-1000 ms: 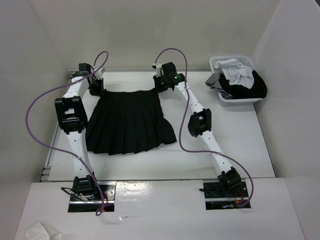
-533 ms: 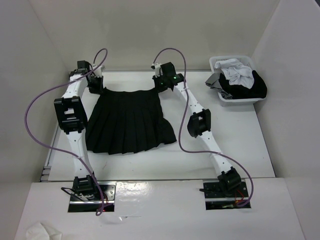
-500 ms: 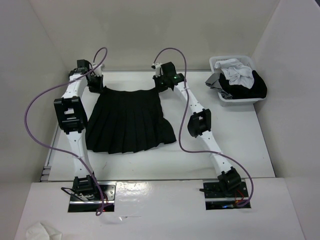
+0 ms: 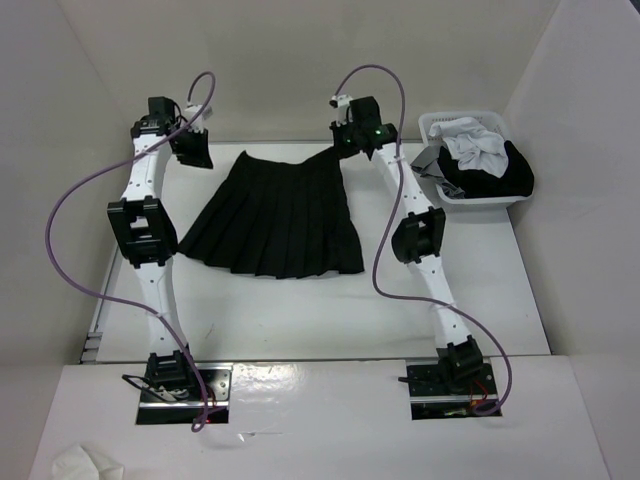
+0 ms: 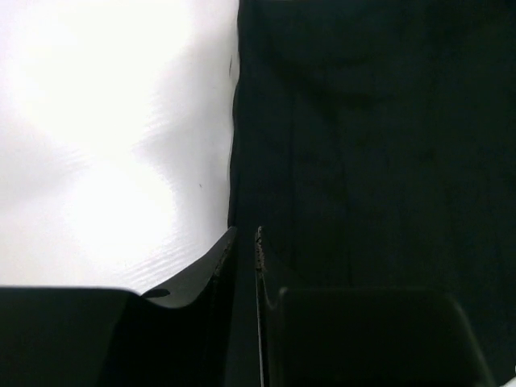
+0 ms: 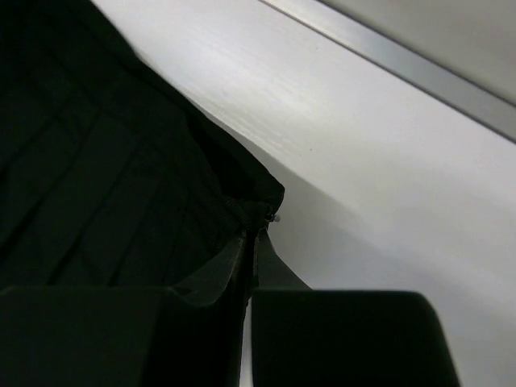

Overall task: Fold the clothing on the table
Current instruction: Fold the skirt

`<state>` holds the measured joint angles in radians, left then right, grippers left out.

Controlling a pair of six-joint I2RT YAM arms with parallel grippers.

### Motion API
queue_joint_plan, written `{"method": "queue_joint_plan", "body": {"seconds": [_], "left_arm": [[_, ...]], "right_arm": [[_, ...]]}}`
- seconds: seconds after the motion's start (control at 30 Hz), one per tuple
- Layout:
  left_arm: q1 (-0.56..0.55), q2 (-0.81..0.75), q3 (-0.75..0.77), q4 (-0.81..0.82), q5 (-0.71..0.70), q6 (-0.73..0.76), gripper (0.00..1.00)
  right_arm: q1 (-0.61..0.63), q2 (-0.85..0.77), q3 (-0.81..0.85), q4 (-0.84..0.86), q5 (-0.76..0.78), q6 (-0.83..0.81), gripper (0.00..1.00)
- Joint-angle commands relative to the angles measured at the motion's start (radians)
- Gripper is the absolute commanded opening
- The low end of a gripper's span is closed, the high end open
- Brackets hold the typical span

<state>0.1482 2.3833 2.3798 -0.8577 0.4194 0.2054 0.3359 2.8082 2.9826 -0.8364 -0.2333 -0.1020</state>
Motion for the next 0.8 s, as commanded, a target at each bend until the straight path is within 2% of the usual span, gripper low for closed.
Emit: {"method": "queue_joint_plan", "body": {"seconds": [0.0, 0.17, 0.2, 0.3, 0.37, 0.4, 0.5, 0.77], "left_arm": [[0.004, -0.053, -0.030, -0.069, 0.032, 0.063, 0.20], [0.004, -0.105, -0.139, -0.069, 0.041, 0.091, 0.19], [0.004, -0.105, -0.149, -0.069, 0.061, 0.091, 0.22], [0.004, -0.096, -0.183, -0.050, 0.096, 0.091, 0.39], [0.004, -0.096, -0.203, -0.017, 0.125, 0.066, 0.54], [0.004, -0.096, -0.226, 0.000, 0.125, 0.066, 0.67], [-0.018, -0.096, -0.260, 0.080, 0.139, 0.032, 0.79], [-0.140, -0.087, -0.388, 0.229, 0.040, 0.009, 0.81]], "right_arm": [[-0.006, -0.133, -0.017, -0.018, -0.035, -0.021, 0.00], [-0.006, -0.187, -0.054, -0.036, -0.086, -0.051, 0.00], [-0.006, -0.187, -0.066, -0.036, -0.086, -0.051, 0.00], [0.005, -0.173, -0.076, -0.061, -0.107, -0.060, 0.00], [0.024, -0.144, -0.064, -0.084, -0.107, -0.070, 0.00], [0.025, -0.119, -0.053, -0.108, -0.116, -0.079, 0.00], [0.055, -0.075, -0.030, -0.153, -0.116, -0.091, 0.00], [0.086, -0.055, -0.030, -0.162, -0.097, -0.100, 0.00]]}}
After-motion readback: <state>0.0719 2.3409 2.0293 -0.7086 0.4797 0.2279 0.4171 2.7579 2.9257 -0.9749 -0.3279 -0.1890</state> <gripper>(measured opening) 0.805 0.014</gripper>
